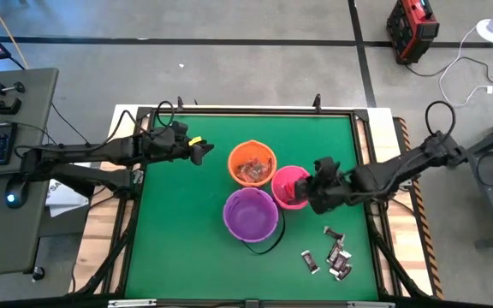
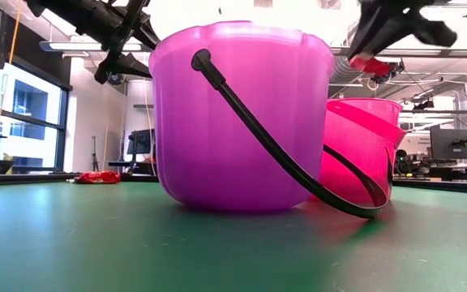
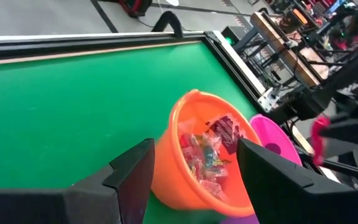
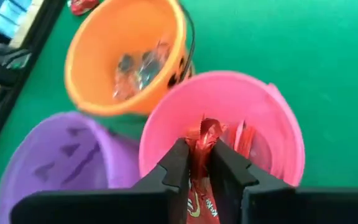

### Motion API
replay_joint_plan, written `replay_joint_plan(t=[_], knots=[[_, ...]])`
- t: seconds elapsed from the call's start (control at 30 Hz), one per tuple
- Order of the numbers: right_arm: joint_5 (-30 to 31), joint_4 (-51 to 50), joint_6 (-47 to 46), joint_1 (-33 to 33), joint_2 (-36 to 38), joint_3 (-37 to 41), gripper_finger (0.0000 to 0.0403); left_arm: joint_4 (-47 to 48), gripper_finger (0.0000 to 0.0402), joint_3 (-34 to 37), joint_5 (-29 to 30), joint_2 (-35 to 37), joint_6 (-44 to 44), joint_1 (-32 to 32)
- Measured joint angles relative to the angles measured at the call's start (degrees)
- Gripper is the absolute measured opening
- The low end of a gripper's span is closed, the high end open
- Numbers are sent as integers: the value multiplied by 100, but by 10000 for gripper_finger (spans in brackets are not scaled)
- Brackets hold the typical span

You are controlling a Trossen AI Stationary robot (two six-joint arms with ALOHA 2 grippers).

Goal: Sort candy by brand, put in halloween buckets
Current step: Put the red chocolate bar into the pink bucket

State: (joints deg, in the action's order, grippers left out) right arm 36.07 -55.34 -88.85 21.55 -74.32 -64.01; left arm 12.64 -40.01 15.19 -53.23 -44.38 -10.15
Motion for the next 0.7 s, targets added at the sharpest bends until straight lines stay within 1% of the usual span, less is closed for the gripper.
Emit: replay_joint_plan(t=[0.07, 0.17, 0.3, 0.43, 0.47, 0.53, 0.63, 0.7], knots=[[-89, 156, 260, -218, -3, 75, 54, -2, 216, 0, -96, 0, 9, 0], [-196, 498, 704, -457, -1, 160, 88, -2, 216, 0, -198, 0, 95, 0], [-318, 976, 1275, -601, 2, 233, 152, -4, 216, 0, -220, 2, 139, 0], [-407, 974, 1437, -697, 2, 238, 220, 81, 216, -34, -253, 2, 132, -59], [-415, 976, 1432, -699, 2, 238, 234, 314, 216, -117, -315, -2, 101, -147], [-415, 1003, 1433, -700, 2, 238, 254, 1229, 216, -409, -421, -78, 159, -519], [-419, 1053, 1434, -696, 4, 238, 270, 2888, 216, -828, -381, -361, 600, -1394], [-417, 1061, 1435, -725, 4, 238, 272, 3452, 216, -965, -361, -641, 967, -2081]])
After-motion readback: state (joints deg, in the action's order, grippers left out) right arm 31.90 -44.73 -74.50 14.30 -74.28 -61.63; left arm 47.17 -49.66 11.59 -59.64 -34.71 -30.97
